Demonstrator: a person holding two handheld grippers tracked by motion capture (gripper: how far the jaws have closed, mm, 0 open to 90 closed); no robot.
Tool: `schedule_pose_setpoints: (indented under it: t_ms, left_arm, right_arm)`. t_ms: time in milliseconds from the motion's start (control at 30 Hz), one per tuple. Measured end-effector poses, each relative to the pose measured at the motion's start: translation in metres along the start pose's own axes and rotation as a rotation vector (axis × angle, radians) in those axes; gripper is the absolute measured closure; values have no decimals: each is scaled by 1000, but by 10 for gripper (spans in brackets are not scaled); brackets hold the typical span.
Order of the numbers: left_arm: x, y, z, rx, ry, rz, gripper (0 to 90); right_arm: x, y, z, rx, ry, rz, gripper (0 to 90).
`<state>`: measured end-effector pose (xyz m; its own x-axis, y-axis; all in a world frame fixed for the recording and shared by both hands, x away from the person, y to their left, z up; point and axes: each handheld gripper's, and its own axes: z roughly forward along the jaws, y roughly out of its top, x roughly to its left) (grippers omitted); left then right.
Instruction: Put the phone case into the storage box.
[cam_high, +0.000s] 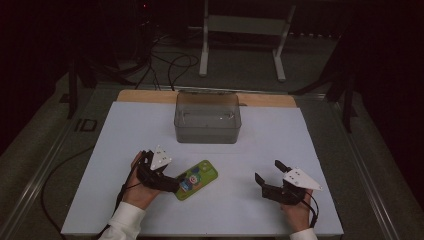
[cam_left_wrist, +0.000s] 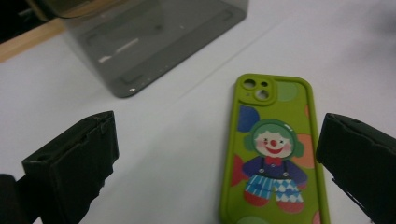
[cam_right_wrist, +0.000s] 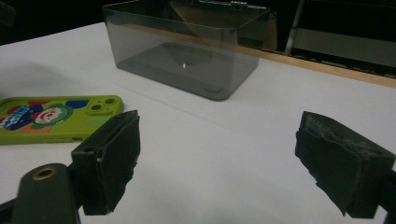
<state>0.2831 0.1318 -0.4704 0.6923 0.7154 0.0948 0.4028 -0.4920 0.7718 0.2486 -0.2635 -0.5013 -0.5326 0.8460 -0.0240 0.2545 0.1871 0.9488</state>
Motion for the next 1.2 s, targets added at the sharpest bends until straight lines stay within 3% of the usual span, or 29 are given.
schedule_pose_setpoints:
  t_ms: [133, 967, 1200]
  left_arm:
    - [-3, 5, 7, 33, -18, 26, 0]
    - [-23, 13, 36, 166, -105, 85, 0]
    - [-23, 12, 43, 210, -137, 72, 0]
  right_arm:
    - [0, 0, 0, 2, 1, 0, 141]
    - [-1, 0, -1, 2, 0, 2, 141]
    - [-1, 0, -1, 0, 1, 4, 141]
